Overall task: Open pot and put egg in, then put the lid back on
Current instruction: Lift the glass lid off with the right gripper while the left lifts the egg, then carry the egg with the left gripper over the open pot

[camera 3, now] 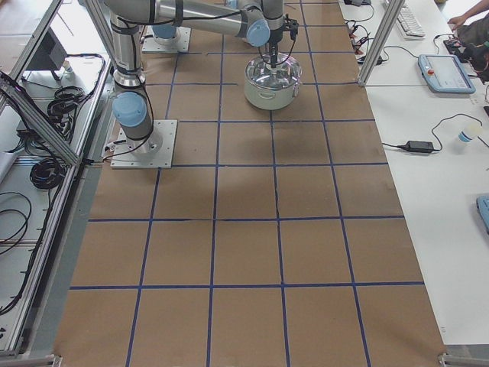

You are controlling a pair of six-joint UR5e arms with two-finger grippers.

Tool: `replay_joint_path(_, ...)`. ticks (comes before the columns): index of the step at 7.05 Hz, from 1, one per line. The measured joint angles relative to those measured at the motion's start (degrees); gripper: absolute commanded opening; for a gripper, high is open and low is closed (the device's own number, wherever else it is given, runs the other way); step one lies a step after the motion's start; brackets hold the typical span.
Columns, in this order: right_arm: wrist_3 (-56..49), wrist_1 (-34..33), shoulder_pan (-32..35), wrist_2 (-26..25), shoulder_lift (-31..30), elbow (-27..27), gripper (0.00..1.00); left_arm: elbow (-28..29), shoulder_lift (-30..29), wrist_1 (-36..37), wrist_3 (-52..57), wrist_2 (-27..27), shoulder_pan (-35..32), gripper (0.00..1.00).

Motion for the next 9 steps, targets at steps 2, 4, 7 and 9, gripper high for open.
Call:
replay_joint_path(2, -0.39, 2.74, -2.83, 0.16, -1.9, -2.02, 0.21, 0.06, 0.17, -0.03, 0.03, 0.07, 0.0, 0.03)
replay_joint_path(4, -3.3, 6.31, -7.19, 1.04, -4.53, -2.76, 0.22, 0.1, 0.35, -0.03, 0.13, 0.08, 0.0, 0.02)
replay_joint_path(7, -7.69, 12.75, -11.29, 3.57, -8.33, -2.27, 0.16, 0.55, 1.13, -0.03, 0.58, 0.1, -0.06, 0.02)
replay_joint_path(9, -9.9, 15.45, -13.04, 4.77, -9.12, -2.14, 0.15, 2.35, 2.36, -1.18, 0.72, 0.18, -0.35, 0.02)
